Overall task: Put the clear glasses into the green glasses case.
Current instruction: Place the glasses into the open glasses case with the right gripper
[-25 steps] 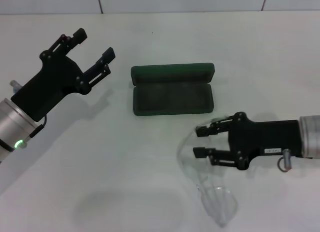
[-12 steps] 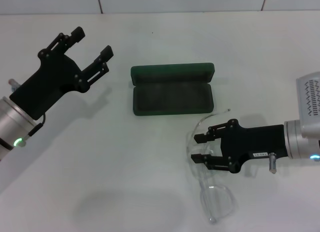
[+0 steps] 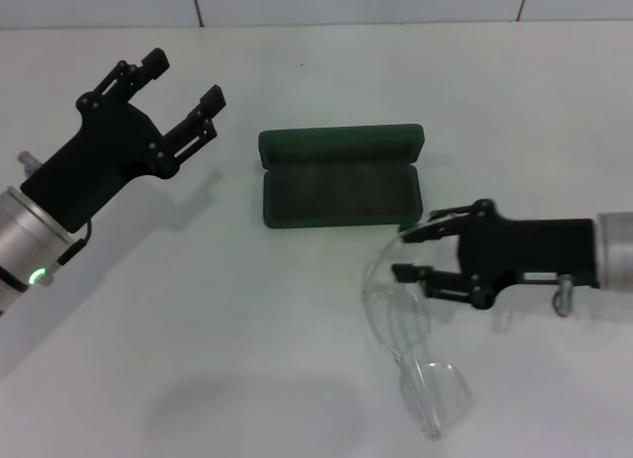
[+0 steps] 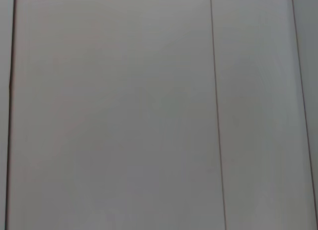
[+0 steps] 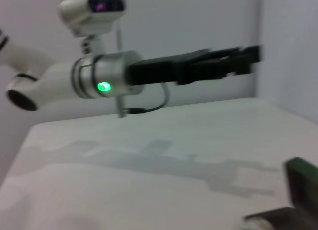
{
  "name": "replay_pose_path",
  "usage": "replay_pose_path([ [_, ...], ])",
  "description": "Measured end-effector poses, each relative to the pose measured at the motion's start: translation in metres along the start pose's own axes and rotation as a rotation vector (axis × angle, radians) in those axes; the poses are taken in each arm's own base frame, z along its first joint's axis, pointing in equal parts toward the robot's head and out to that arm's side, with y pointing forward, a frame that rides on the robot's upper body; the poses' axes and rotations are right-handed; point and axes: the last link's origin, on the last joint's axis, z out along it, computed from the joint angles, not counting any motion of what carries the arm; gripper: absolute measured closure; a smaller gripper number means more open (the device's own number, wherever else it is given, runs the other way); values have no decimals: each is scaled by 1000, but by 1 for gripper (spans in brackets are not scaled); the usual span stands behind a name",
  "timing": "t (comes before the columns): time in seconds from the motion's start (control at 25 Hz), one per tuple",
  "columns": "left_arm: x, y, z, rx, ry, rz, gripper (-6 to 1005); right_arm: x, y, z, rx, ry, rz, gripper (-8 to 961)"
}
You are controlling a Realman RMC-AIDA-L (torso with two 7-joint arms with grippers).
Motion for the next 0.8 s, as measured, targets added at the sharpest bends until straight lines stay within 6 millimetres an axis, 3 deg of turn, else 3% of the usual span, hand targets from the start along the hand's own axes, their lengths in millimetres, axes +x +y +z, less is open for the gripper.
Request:
replay_pose_path([
  [0.24,0,1,1,-2,2,-1,230,6,-7,-19,96,-22,-40,581],
  [0.8,0,3,3,-10,3,-3,230,-9,0,8,35,-69,-183,611],
])
